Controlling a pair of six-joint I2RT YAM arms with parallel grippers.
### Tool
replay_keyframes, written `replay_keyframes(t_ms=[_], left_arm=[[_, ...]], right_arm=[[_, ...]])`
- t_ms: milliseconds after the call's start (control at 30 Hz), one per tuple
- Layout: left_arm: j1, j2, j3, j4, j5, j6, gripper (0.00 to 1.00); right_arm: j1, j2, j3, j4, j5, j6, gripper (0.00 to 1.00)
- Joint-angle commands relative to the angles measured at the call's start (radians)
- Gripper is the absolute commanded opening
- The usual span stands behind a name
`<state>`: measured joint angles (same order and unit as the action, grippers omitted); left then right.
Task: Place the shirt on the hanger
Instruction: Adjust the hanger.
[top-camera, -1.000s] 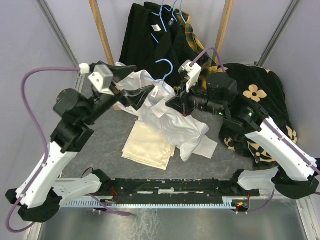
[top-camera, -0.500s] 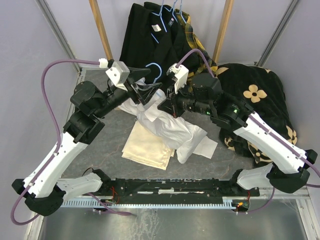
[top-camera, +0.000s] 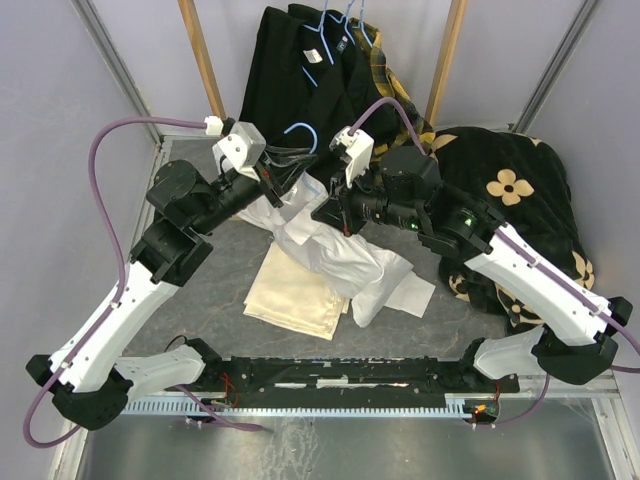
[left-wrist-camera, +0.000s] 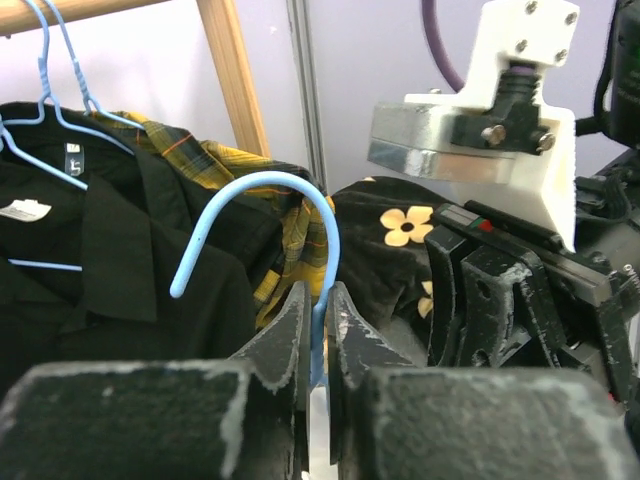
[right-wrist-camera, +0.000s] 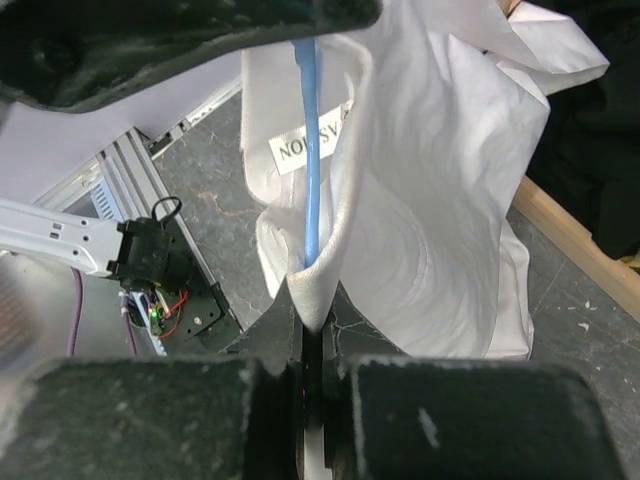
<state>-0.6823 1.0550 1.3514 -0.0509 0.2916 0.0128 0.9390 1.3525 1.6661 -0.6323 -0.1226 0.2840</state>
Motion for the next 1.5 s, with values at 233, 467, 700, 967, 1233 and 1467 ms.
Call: replay_keyframes(t_ms=[233, 467, 700, 967, 1233, 1467], left_arm=[[-0.002, -0.052, -0.014, 0.033, -0.052, 0.055, 0.03], [-0.002, -0.073, -0.015, 0.02, -0.05, 0.065, 0.03], [-0.002, -0.085, -0.012, 0.023, 0.001, 0.072, 0.03], [-0.002, -0.085, -0.006, 0.029, 0.022, 0.051, 0.03], [-0.002, -0.098, -0.023, 0.042, 0.012, 0.023, 0.03], [-0.002, -0.125, -0.05, 0.029, -0.028, 0.015, 0.39]], right_arm=[[0.006, -0.074, -0.024, 0.095, 0.06, 0.028, 0.42], [0.007, -0.156, -0.116, 0.073, 0.081, -0.036, 0.56], [0.006, -0.225, -0.181, 0.009, 0.012, -0.075, 0.53], [0.007, -0.294, -0.258, 0.01, -0.009, -0.092, 0.46], [0.007, -0.301, -0.296, 0.047, -0.04, -0.102, 0.0], [0.007, -0.302, -0.287, 0.08, 0.022, -0.077, 0.0]])
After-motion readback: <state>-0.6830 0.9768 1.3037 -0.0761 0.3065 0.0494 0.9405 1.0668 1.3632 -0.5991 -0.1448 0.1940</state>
